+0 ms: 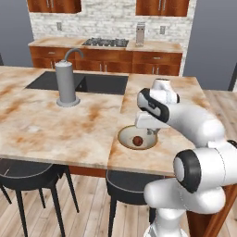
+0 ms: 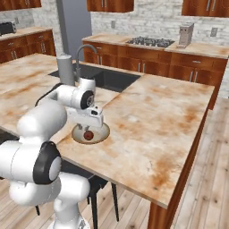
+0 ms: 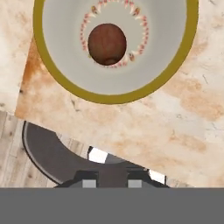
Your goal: Retrieve the apple and orange from the fridge and place them into the bowl on the dining table.
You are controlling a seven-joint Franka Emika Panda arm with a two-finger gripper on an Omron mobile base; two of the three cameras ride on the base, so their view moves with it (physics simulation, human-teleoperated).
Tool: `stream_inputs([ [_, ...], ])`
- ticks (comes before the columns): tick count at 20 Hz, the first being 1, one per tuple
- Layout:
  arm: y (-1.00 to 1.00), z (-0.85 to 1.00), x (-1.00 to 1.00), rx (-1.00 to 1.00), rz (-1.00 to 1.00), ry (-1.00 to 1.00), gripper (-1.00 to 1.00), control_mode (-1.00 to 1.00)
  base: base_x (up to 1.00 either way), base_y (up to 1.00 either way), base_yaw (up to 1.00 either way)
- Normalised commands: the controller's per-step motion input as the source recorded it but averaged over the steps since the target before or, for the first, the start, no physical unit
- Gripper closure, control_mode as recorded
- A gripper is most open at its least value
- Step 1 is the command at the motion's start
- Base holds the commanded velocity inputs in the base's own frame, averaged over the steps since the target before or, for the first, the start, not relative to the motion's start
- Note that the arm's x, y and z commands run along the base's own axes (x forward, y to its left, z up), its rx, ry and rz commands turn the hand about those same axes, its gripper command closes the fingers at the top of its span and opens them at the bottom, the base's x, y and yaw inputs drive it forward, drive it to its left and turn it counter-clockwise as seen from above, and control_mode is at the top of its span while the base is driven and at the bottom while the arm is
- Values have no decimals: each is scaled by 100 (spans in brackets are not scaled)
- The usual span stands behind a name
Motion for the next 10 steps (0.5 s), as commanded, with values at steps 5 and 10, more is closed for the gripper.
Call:
stream_inputs([
  [5, -48, 76, -99, 3, 0, -31, -100, -100, 0, 0, 0],
  [10, -23, 94, -100, 0, -4, -30, -100, -100, 0, 0, 0],
])
